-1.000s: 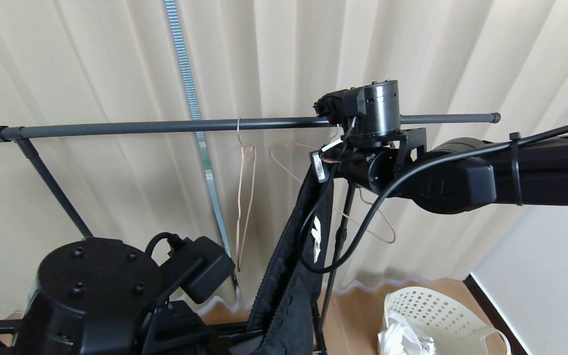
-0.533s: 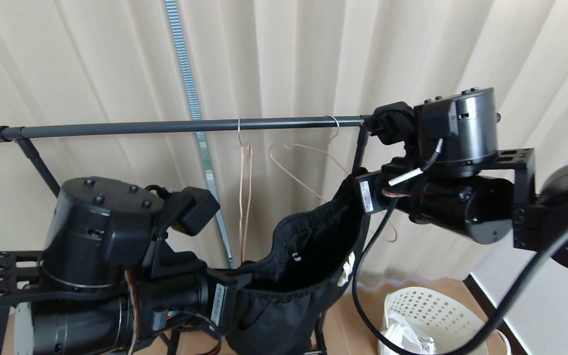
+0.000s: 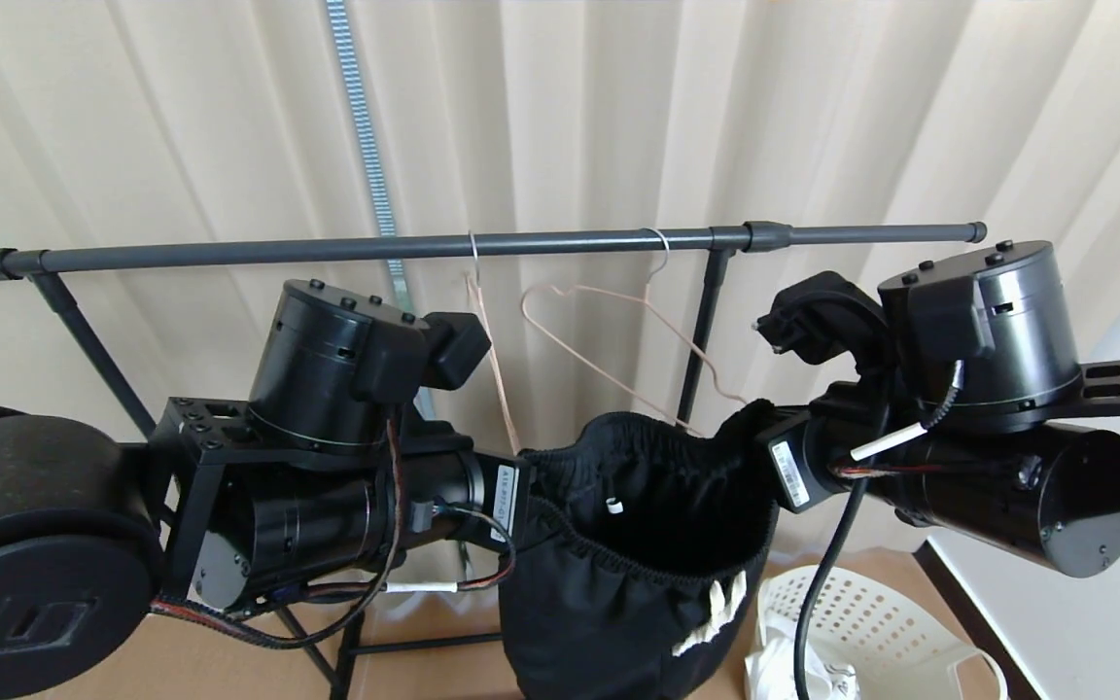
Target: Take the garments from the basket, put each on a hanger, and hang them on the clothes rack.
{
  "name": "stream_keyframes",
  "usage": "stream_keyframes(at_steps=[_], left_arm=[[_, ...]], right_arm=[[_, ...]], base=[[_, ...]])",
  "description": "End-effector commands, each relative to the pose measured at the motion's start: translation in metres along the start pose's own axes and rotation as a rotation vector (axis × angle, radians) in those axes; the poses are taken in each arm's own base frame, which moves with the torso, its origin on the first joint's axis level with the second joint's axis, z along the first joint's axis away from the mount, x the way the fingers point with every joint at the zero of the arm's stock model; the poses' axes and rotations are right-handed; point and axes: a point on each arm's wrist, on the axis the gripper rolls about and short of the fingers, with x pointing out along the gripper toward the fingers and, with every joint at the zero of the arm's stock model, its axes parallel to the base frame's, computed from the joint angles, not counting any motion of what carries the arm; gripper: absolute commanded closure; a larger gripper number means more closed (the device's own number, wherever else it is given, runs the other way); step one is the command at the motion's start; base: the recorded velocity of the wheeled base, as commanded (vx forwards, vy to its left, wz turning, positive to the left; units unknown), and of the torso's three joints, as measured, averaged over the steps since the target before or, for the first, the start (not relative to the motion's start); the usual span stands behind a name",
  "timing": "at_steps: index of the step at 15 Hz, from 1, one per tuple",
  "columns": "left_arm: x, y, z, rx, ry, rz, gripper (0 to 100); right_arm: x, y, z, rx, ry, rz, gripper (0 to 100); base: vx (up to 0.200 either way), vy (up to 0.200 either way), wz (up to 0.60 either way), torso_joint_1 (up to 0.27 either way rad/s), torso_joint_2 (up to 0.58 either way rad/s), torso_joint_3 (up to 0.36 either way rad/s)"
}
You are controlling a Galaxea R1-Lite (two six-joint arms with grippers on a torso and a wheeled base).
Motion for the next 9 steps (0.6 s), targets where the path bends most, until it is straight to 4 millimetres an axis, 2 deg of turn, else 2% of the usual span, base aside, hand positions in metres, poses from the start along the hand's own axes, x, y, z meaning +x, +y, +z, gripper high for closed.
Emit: stream_keyframes(at_steps=[1, 4, 9], left_arm=[[0.006, -0.001, 0.002, 0.001, 0.001, 0.004, 100], [0.003, -0.003, 0.013, -0.002, -0.043, 0.013, 100], [-0.009, -0.006, 0.029, -0.008, -0.109, -0.004, 100]], right_arm=[[-0.007, -0.004, -0.002, -0.012, 0.006, -0.001, 100], [-0.015, -0.008, -0.008, -0.061, 0.064, 0.0, 100], [-0.015, -0.008, -0.02, -0.142, 0.136, 0.001, 100]], base=[[0.0, 0.0, 0.0, 0.0, 0.0, 0.0], [0.0, 0.0, 0.0, 0.0, 0.0, 0.0], [0.0, 0.0, 0.0, 0.0, 0.0, 0.0]])
